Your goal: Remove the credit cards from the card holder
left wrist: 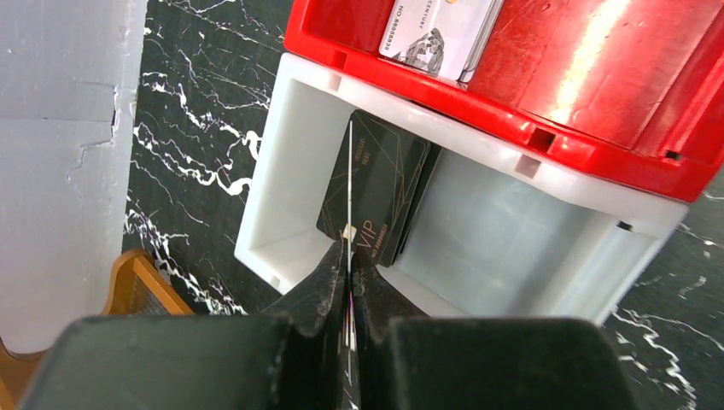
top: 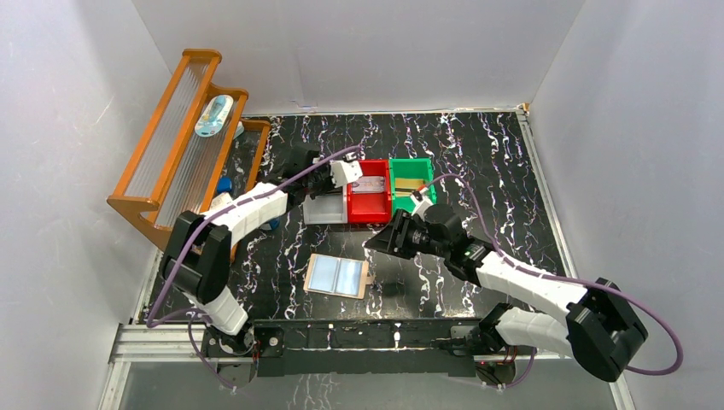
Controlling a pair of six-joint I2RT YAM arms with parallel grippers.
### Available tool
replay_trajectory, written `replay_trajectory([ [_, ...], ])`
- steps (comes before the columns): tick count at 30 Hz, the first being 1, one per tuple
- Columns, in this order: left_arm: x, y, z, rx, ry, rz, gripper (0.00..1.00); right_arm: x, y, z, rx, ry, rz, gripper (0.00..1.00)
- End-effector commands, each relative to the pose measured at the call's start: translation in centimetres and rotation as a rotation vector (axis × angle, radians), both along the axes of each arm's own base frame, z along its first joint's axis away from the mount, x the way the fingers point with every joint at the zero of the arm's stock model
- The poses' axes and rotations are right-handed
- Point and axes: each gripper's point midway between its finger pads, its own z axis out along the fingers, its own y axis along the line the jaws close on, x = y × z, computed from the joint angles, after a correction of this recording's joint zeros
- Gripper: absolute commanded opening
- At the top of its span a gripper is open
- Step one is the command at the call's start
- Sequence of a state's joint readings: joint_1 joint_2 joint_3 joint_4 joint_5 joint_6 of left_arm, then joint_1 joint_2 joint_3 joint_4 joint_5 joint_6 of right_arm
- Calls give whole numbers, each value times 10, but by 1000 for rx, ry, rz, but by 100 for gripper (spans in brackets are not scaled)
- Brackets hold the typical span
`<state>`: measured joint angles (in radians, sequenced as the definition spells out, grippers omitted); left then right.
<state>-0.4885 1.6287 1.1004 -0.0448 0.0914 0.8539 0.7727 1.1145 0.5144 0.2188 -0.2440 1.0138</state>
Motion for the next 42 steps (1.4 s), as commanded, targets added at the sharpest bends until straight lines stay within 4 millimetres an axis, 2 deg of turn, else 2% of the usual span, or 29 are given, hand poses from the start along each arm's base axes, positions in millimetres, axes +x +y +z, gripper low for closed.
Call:
replay_trajectory([
  [1, 19, -2, -1, 49, -75, -43, 0, 14, -9, 19, -3, -55, -80, 59],
  [10, 37, 6, -23, 76, -87, -23, 0, 14, -25, 18, -11, -58, -148, 62],
  [14, 45, 8, -27, 66, -106, -15, 0, 14, -29, 17, -14, -56, -161, 63],
  [20, 44, 6, -46, 84, -47, -63, 0, 15, -30, 13, -31, -41, -171, 65],
  [27, 45, 0, -54, 21, -56, -76, 0, 14, -28, 7, -38, -22, -160, 65],
  [38, 47, -1, -71, 13, -55, -77, 1, 12, -28, 0, -41, -1, -157, 65],
  [42, 46, -1, -72, 13, -41, -75, 14, 12, -28, -2, -43, 4, -156, 65],
])
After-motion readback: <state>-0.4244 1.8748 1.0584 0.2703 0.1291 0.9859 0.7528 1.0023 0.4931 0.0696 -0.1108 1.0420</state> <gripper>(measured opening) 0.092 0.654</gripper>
